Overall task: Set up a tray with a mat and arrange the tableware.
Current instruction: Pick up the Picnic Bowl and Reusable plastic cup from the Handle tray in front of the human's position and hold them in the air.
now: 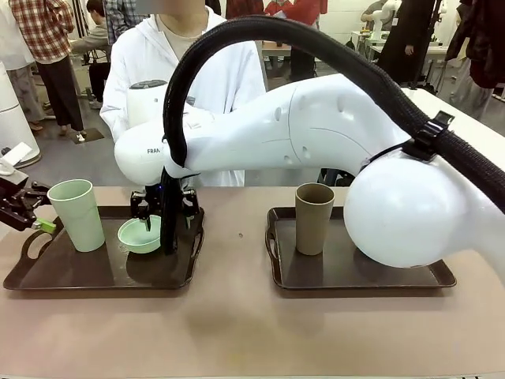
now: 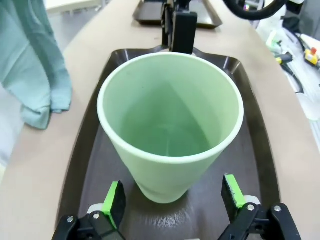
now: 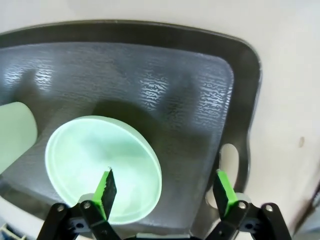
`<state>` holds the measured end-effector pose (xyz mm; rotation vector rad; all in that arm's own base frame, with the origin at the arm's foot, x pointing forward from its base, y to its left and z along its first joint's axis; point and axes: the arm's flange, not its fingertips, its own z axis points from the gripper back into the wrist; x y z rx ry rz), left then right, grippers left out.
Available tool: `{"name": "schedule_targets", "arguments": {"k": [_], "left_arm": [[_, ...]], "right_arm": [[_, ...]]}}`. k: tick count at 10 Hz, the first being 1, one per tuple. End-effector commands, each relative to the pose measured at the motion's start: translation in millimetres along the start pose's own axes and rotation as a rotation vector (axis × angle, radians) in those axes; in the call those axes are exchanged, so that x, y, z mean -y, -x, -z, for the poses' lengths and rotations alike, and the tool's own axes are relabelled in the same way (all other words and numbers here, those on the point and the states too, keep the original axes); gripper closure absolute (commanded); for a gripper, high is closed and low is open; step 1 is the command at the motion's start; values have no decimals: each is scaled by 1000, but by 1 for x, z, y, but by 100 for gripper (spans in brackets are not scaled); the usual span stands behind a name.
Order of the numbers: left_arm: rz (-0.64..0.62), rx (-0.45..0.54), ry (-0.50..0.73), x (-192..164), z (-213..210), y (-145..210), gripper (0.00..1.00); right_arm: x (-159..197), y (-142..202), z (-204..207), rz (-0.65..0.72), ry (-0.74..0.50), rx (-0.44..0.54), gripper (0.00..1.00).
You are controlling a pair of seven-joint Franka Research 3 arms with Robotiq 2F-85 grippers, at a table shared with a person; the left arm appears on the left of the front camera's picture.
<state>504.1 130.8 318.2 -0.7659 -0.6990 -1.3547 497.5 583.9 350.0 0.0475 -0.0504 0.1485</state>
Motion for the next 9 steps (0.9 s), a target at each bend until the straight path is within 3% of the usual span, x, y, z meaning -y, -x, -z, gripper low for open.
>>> {"name": "schedule_targets", "arguments": {"k": [1,9], "left_arm": [[39,4,-2,-1,9,4,0],[57,-1,30,-15,35,-3,0]], "right_arm": [[-9,-13,6,-24,-14,-8,0],[-18,-31,11,-67,-61,-29,0]]}}
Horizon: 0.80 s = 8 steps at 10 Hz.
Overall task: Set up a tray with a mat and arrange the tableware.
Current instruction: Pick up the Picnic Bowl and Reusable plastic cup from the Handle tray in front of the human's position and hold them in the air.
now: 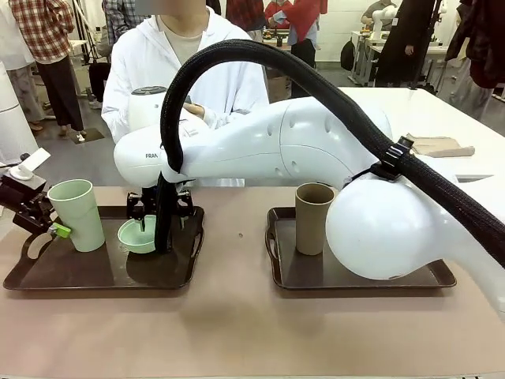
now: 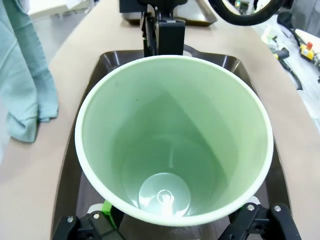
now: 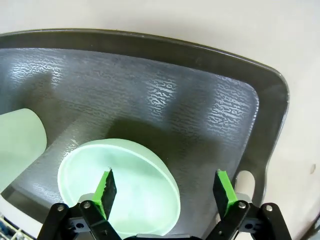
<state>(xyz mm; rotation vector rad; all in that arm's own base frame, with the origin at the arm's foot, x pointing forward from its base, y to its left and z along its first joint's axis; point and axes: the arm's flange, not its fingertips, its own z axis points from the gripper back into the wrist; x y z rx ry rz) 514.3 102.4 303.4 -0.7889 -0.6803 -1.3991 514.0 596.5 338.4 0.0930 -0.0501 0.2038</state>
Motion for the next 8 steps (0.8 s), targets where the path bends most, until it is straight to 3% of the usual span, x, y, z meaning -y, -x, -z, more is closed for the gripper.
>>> {"name": "schedule_targets", "arguments": {"k": [1,8], "left_arm": [[31,9,-8,-6,5,2,0],[50,64,16,-10,21,0,0]], "right_arm": [[-7,-13,-2,-13,-18,-38,0],[-9,-12,3,-39,-26,-72,0]]}}
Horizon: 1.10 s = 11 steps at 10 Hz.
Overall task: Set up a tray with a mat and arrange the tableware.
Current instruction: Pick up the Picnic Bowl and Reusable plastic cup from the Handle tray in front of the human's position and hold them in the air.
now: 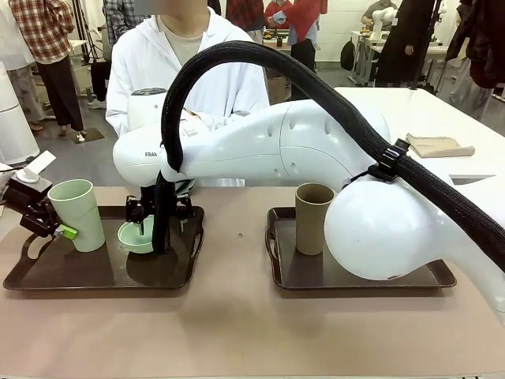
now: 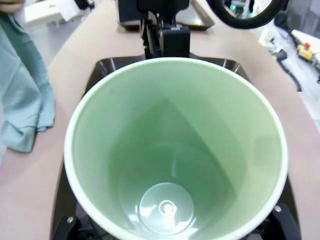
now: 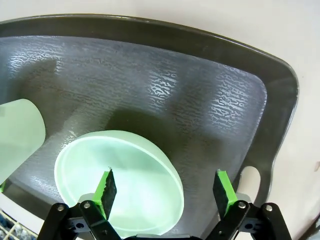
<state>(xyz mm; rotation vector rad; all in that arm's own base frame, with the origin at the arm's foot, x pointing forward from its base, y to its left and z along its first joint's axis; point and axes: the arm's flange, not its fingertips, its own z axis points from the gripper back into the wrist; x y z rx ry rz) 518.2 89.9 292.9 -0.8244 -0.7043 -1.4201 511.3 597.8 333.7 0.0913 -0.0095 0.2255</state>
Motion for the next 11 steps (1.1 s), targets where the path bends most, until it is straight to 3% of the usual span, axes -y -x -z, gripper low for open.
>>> {"name": "schedule_targets", "arguments": {"k": [1,2,3,4,5,6,7,8,9,10,11], "left_arm": [[24,29,-1,-6,6,1,0],[25,43,-1,-7,6,3,6],[24,38,3,-7,6,3,53],[21,37,2,-7,6,3,60],[20,37,1,-7,5,2,100],[18,37,1,-7,6,1,100],[19,38,-3,-7,6,1,100],[21,40,-5,-7,6,1,69],[24,40,-5,-6,6,1,69],[26,40,-9,-6,6,1,100],[35,37,-24,-6,5,2,69]], "right_arm": [[-7,-14,-2,-38,-16,-33,0],[-7,-13,-1,-56,-11,-30,58],[-7,-13,-1,-62,-11,-34,59],[-7,-14,0,-65,-14,-34,100],[-7,-15,0,-66,-15,-34,100],[-7,-15,1,-67,-15,-34,100],[-7,-15,2,-66,-17,-34,87],[-7,-14,3,-65,-16,-35,97],[-7,-14,4,-62,-15,-34,100],[-7,-13,4,-62,-14,-33,100],[-5,-13,4,-54,-10,-30,100]]}}
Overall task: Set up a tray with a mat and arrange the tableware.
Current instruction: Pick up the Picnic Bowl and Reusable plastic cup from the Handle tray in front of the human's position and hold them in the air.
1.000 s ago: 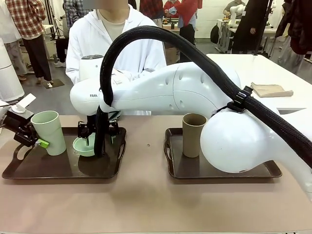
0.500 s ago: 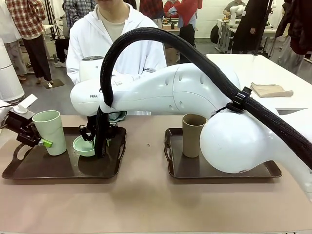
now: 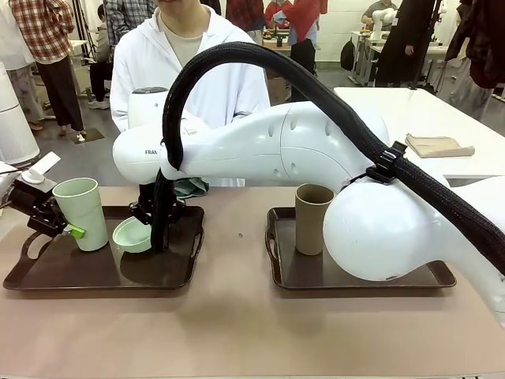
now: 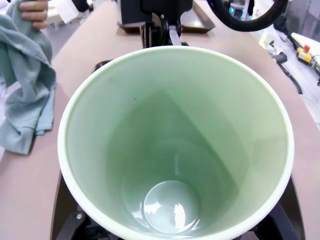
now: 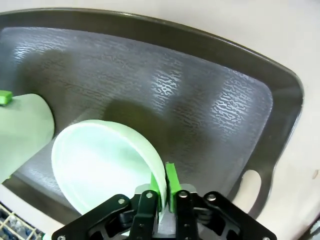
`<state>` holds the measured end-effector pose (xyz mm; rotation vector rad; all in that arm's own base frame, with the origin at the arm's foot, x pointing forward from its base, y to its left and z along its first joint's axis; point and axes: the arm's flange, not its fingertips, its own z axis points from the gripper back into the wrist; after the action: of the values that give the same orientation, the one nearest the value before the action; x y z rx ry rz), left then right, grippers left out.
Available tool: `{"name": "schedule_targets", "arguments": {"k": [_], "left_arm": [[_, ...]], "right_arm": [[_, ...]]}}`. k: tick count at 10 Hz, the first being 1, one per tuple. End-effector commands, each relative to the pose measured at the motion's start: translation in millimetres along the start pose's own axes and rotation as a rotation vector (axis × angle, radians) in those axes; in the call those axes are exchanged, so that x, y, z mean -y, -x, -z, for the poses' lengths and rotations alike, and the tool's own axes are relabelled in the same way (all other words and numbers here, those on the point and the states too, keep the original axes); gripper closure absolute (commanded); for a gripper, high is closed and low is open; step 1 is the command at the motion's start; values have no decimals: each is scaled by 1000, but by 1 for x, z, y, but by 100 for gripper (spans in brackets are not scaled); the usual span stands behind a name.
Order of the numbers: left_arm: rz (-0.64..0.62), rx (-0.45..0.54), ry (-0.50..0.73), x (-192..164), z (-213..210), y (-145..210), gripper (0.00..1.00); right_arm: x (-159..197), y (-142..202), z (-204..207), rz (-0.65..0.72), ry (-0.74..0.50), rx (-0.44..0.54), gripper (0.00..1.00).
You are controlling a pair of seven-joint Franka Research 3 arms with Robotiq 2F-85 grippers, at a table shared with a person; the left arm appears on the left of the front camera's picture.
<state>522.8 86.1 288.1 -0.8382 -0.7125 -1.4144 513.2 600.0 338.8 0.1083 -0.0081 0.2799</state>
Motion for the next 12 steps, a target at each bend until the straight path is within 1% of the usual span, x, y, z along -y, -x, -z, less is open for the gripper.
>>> {"name": "schedule_targets", "arguments": {"k": [1,2,3,4,5,7,8,9,10,11,12], "left_arm": [[40,24,-37,0,-5,-1,100],[30,9,-31,6,-13,-6,100],[32,13,-48,14,-28,-17,100],[77,38,-76,27,-49,-34,100],[101,26,-116,48,-74,-60,100],[173,20,-155,76,-110,-106,100],[195,6,-165,85,-123,-125,100],[210,-7,-170,97,-127,-140,100],[224,-25,-171,108,-129,-154,100],[216,-35,-186,115,-130,-161,100],[196,-48,-195,118,-133,-161,100]], "right_arm": [[0,-9,7,8,18,-46,100],[4,0,-5,2,25,-63,100],[11,18,-29,1,36,-56,100],[19,44,-59,17,68,-29,100],[24,73,-92,43,83,9,100],[29,113,-139,85,93,82,100],[26,128,-158,90,94,117,100],[23,144,-174,109,108,152,100],[19,154,-186,118,111,165,100],[18,161,-193,119,107,181,100],[19,159,-194,125,81,188,100]]}}
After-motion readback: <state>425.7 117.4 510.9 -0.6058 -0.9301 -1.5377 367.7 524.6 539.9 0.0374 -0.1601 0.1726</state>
